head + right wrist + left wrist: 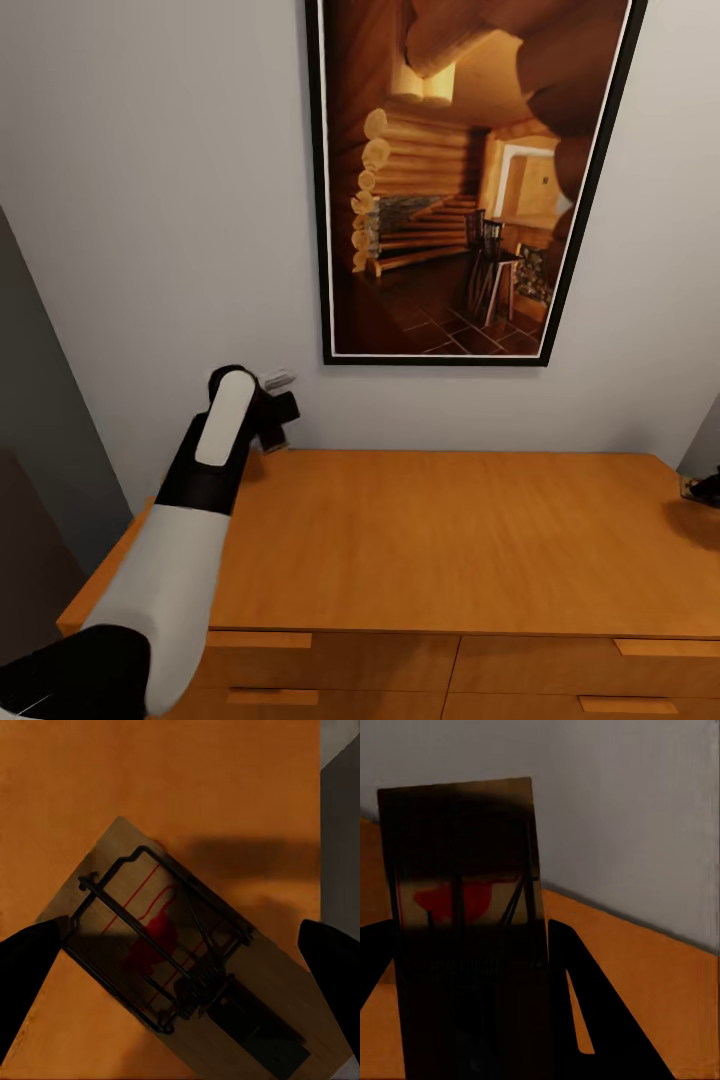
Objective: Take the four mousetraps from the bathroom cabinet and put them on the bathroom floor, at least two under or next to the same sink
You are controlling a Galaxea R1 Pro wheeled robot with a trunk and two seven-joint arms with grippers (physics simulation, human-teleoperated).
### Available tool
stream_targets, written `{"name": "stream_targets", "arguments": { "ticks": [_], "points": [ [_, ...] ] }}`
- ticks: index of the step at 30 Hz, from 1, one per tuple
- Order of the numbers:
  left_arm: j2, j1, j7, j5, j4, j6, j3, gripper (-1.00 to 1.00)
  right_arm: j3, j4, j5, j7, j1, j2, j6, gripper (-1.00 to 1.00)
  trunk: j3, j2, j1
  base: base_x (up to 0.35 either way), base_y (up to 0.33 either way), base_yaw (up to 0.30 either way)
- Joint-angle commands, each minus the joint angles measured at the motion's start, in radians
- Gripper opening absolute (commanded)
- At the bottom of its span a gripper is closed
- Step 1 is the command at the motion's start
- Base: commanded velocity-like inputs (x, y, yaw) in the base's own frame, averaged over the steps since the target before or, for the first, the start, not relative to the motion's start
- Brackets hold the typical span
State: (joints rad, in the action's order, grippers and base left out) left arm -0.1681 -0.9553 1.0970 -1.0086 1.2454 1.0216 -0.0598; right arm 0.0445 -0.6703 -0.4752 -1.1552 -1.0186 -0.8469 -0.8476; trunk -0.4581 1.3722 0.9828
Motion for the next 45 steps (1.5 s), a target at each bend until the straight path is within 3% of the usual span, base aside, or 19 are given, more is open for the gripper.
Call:
{"name": "stream_targets", "arguments": {
  "ticks": [1, 5, 18, 25, 37, 40, 45],
  "points": [
    [0.001, -0.001, -0.001, -0.021, -0.014, 0.013, -0.024, -1.0, 0.002, -0.002, -0.01, -0.017, -0.001, 0.012, -0.005, -1.0, -0.001, 0.001, 0.0, 0.0, 0.0, 0.0],
    [0.003, -0.001, -0.014, -0.043, -0.035, 0.019, -0.056, -1.0, 0.002, -0.004, -0.012, -0.03, -0.001, 0.033, -0.006, -1.0, -0.001, 0.001, 0.0, 0.0, 0.0, 0.0],
    [0.003, -0.001, -0.026, -0.052, -0.061, 0.022, -0.089, -1.0, 0.001, -0.005, -0.011, -0.034, -0.001, 0.083, -0.008, -1.0, -0.001, 0.001, 0.0, 0.0, 0.0, 0.0],
    [-0.001, 0.0, -0.047, -0.073, -0.092, 0.021, -0.132, -1.0, 0.001, -0.005, -0.011, -0.034, -0.001, 0.086, -0.008, -1.0, -0.001, 0.001, 0.0, 0.0, 0.0, 0.0],
    [0.001, -0.001, -0.048, -0.088, -0.095, 0.017, -0.139, -1.0, -0.001, -0.01, -0.008, -0.038, -0.001, 0.087, -0.006, -1.0, -0.001, 0.001, 0.0, 0.0, 0.0, 0.0],
    [0.003, 0.0, -0.046, -0.088, -0.099, 0.017, -0.14, -1.0, -0.003, -0.058, -0.004, -0.043, -0.001, 0.092, -0.008, -1.0, -0.001, 0.001, 0.0, 0.0, 0.0, 0.0],
    [0.002, -0.001, -0.045, -0.087, -0.101, 0.017, -0.14, -1.0, -0.012, -0.165, 0.057, -0.045, -0.001, 0.143, -0.032, -1.0, -0.001, 0.001, 0.0, 0.0, 0.0, 0.0]
  ]
}}
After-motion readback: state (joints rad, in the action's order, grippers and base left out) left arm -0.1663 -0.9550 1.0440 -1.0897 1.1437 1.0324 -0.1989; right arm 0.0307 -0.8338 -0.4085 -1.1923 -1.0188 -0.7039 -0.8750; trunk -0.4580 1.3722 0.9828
